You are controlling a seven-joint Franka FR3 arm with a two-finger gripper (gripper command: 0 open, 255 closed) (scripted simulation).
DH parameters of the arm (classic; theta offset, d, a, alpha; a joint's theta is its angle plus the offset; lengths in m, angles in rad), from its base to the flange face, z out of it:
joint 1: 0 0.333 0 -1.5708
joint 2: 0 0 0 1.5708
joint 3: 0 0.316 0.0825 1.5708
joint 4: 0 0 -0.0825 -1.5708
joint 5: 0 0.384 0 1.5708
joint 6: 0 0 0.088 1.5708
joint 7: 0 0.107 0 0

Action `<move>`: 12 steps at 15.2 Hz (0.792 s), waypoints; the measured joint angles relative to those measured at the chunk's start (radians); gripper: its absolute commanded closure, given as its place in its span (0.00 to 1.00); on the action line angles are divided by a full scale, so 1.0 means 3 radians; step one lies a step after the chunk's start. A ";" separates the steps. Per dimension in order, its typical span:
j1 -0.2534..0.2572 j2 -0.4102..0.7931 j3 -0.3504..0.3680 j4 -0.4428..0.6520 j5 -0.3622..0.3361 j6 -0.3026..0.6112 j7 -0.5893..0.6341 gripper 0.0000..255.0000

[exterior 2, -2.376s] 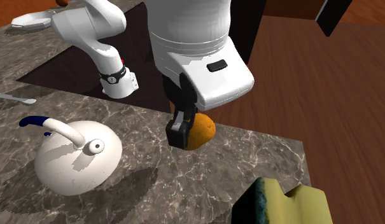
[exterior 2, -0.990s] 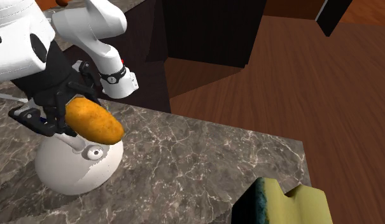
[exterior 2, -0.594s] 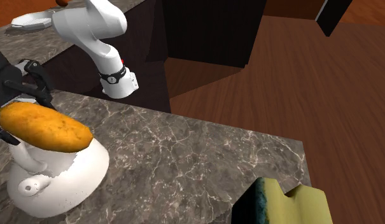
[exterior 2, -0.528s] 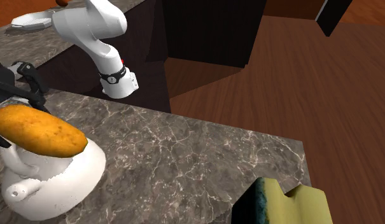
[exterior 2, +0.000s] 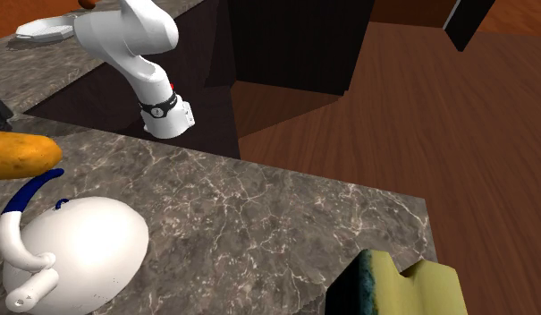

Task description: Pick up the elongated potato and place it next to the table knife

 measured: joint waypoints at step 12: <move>-0.0393 0.0271 -0.0696 0.0310 -0.0159 0.0038 -0.1030 1.00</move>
